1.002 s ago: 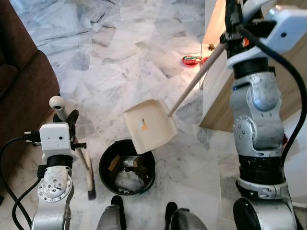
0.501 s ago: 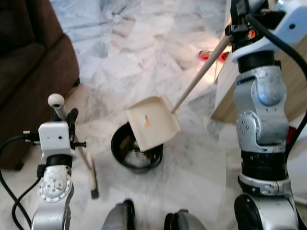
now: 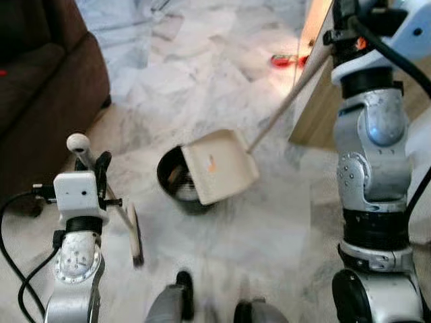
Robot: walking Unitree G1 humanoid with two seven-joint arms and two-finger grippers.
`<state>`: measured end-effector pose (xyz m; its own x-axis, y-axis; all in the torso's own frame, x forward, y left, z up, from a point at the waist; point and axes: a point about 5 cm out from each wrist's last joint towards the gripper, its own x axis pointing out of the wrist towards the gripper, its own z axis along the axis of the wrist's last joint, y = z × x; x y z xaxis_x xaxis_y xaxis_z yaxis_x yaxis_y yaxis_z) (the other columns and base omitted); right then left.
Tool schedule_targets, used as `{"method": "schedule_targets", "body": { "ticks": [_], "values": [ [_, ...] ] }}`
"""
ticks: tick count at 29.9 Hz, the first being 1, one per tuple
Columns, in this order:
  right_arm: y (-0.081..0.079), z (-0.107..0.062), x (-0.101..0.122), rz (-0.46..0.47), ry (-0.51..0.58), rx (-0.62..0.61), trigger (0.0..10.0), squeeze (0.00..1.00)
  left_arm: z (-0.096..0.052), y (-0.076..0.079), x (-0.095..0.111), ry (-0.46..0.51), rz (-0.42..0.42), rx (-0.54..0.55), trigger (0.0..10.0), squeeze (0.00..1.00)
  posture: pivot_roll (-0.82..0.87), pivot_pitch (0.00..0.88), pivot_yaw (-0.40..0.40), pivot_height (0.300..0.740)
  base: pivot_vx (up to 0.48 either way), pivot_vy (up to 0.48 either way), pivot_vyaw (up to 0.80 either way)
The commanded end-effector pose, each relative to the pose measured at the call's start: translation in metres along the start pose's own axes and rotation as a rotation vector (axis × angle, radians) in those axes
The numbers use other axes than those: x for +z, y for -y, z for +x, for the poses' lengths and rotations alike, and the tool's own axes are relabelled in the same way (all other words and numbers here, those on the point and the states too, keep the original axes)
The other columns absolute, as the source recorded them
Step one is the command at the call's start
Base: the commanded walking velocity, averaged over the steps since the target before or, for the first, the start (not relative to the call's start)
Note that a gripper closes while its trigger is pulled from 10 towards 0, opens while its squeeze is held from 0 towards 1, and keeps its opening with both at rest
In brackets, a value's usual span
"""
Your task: Sweep floor
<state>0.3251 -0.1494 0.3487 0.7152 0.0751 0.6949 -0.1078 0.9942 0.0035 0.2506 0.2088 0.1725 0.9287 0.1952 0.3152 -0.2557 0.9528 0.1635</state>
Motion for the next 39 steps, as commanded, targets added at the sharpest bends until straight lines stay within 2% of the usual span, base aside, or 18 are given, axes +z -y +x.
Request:
{"method": "schedule_targets", "body": {
  "ticks": [1, 15, 18, 19, 21, 27, 29, 30, 31, 33, 37, 39],
  "values": [
    [0.003, 0.004, 0.02, -0.04, 0.098, -0.002, 10.0, 0.0, 0.0, -0.004, 0.008, 0.044, 0.03, 0.005, 10.0, 0.0, 0.0, 0.241, -0.003, 0.74, -0.304, 0.0, 0.0],
    [0.019, 0.0, 0.013, -0.147, 0.065, -0.058, 10.0, 0.0, 0.001, -0.003, 0.007, 0.044, 0.025, -0.005, 10.0, 0.0, -0.01, 0.237, -0.002, 0.74, -0.303, 0.0, 0.0],
    [0.026, -0.004, -0.001, -0.167, -0.001, -0.079, 10.0, 0.0, 0.0, 0.0, 0.003, 0.025, 0.017, -0.027, 10.0, 0.0, -0.01, 0.225, -0.003, 0.74, 0.0, 0.0, 0.0],
    [0.03, -0.01, -0.017, -0.175, -0.077, -0.096, 10.0, 0.0, 0.0, 0.003, 0.0, 0.014, 0.012, -0.04, 10.0, 0.0, -0.01, 0.216, -0.003, 0.74, 0.0, 0.0, 0.0],
    [0.031, -0.012, -0.023, -0.18, -0.103, -0.102, 10.0, 0.0, 0.0, 0.004, -0.001, 0.011, 0.01, -0.044, 10.0, 0.0, -0.01, 0.212, -0.005, 0.74, 0.0, 0.0, 0.0],
    [0.042, -0.051, -0.088, -0.244, -0.357, -0.126, 10.0, 0.0, -0.006, 0.01, -0.024, -0.049, 0.019, -0.082, 10.0, 0.0, -0.02, 0.121, -0.01, 0.74, 0.0, 0.0, 0.0],
    [0.045, -0.063, -0.103, -0.216, -0.42, -0.142, 10.0, 0.0, -0.007, 0.009, -0.032, -0.074, 0.023, -0.078, 10.0, 0.0, -0.02, 0.092, -0.011, 0.74, 0.0, 0.0, 0.0],
    [0.045, -0.063, -0.103, -0.216, -0.42, -0.142, 10.0, 0.0, -0.007, 0.009, -0.032, -0.074, 0.023, -0.078, 10.0, 0.0, -0.02, 0.092, -0.011, 0.74, 0.0, 0.0, 0.0],
    [0.046, -0.077, -0.122, -0.185, -0.511, -0.138, 10.0, 0.0, -0.009, 0.008, -0.042, -0.106, 0.023, -0.073, 10.0, 0.0, -0.02, 0.043, -0.015, 0.74, 0.0, 0.0, 0.0],
    [0.047, -0.089, -0.136, -0.176, -0.574, -0.125, 10.0, 0.0, -0.012, 0.007, -0.051, -0.129, 0.024, -0.073, 10.0, 0.0, -0.02, 0.019, -0.019, 0.74, 0.0, 0.0, 0.0],
    [0.055, -0.126, -0.167, -0.207, -0.75, -0.121, 10.0, 0.0, -0.02, 0.008, -0.072, -0.198, 0.005, -0.051, 10.0, 0.0, -0.02, 0.0, -0.032, 0.74, 0.0, 0.0, 0.0],
    [0.059, -0.132, -0.171, -0.236, -0.773, -0.122, 10.0, 0.0, -0.022, 0.009, -0.075, -0.211, 0.006, -0.052, 10.0, 0.0, -0.02, 0.0, -0.035, 0.74, 0.0, 0.0, 0.0]
  ]
}}
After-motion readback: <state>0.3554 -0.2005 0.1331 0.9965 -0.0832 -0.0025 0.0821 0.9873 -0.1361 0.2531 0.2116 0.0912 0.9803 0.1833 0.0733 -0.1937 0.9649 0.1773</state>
